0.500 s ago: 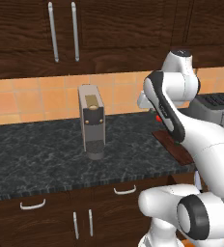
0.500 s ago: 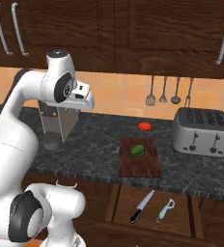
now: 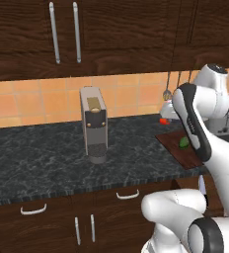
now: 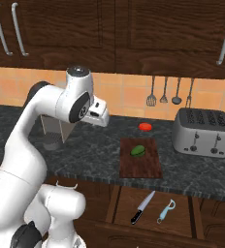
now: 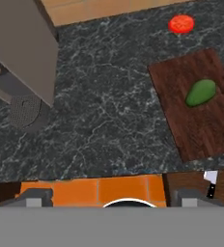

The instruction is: Place the appropriate cutting tool for cutting the avocado skin on the cutting board.

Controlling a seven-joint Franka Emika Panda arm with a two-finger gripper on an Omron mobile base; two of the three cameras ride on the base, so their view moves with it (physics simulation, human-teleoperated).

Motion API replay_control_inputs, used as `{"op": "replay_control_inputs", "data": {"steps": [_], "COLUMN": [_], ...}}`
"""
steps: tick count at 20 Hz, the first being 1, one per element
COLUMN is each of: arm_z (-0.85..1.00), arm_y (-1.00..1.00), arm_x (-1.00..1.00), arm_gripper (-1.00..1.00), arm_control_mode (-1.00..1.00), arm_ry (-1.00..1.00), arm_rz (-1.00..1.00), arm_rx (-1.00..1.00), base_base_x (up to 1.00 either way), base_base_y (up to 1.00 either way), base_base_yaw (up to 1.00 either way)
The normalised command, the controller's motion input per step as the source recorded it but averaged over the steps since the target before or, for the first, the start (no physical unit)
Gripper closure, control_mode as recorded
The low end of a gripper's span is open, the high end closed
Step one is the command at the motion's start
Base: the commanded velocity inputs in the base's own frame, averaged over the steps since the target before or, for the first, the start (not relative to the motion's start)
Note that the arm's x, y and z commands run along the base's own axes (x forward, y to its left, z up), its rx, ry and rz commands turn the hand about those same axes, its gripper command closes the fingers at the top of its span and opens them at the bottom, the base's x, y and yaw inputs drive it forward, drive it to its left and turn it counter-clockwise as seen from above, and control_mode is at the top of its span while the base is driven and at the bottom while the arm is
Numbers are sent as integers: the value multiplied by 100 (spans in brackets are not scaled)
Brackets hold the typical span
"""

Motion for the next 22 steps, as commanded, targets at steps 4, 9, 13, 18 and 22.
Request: {"op": "replay_control_inputs", "data": {"steps": [4, 9, 13, 18, 22], "arm_z": [-92, -71, -66, -56, -60], "arm_y": [-100, -99, -67, -44, -39], "arm_x": [-24, -42, -54, -49, -31], "arm_gripper": [-100, -100, -100, -100, -100], "arm_control_mode": [-100, -100, -100, -100, -100], "arm_ry": [11, 2, 11, 17, 13], "arm_rz": [-12, -3, -2, 0, 0], "arm_rx": [2, 10, 6, 6, 0], "base_base_x": [0, 0, 0, 0, 0], "base_base_y": [0, 0, 0, 0, 0], "base_base_yaw": [0, 0, 0, 0, 0]}}
